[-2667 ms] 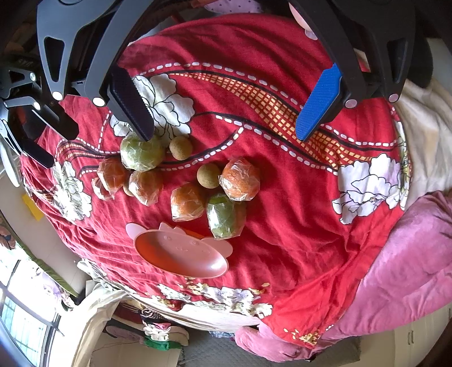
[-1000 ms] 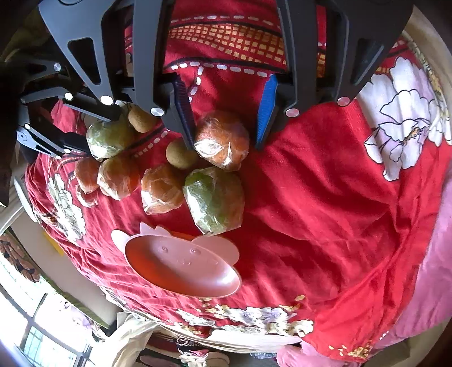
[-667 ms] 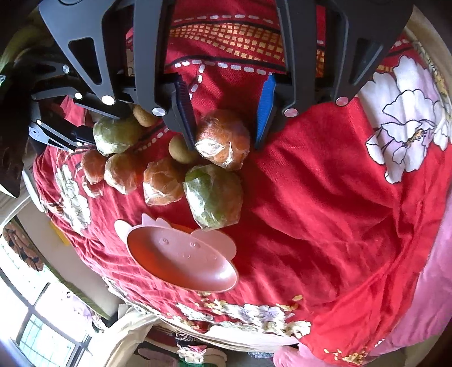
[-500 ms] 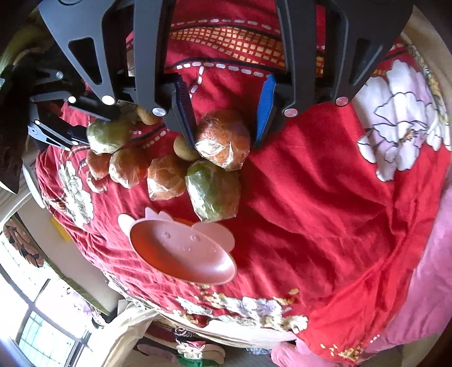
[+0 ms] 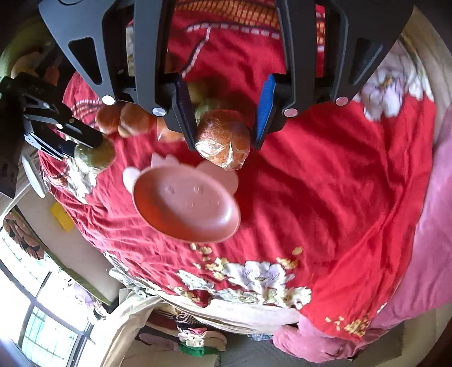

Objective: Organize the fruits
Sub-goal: 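Lift both held fruits and carry them over the pink bowl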

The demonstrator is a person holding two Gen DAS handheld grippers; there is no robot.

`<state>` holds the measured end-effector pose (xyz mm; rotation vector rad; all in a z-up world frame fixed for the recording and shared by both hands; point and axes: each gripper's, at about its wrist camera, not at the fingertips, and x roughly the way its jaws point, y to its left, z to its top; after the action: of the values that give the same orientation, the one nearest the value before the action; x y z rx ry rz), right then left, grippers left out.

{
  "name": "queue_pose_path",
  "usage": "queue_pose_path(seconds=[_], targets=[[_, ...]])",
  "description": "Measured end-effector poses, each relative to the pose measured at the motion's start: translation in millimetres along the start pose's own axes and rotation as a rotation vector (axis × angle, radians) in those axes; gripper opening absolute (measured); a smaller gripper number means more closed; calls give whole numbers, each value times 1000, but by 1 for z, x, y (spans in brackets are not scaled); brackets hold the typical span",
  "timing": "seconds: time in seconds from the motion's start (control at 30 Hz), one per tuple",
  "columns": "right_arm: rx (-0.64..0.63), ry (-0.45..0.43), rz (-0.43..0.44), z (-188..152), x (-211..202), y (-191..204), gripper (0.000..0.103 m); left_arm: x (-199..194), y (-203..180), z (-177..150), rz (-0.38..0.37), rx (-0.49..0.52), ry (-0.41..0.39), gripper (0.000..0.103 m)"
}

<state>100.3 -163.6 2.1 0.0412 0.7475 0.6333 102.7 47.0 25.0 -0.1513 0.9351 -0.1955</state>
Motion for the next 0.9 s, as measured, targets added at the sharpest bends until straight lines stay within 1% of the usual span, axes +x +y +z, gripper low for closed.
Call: queue_pose_path(seconds=[0.33, 0.6, 0.9], targets=[[-39, 22, -24, 29, 34, -12, 46, 34, -5, 45, -9, 0, 19, 31], [-94, 50, -24, 44, 58, -12, 46, 61, -13, 64, -15, 4, 44, 31], [-153, 102, -30, 49, 75, -13, 46, 84, -17, 78, -14, 23, 77, 31]])
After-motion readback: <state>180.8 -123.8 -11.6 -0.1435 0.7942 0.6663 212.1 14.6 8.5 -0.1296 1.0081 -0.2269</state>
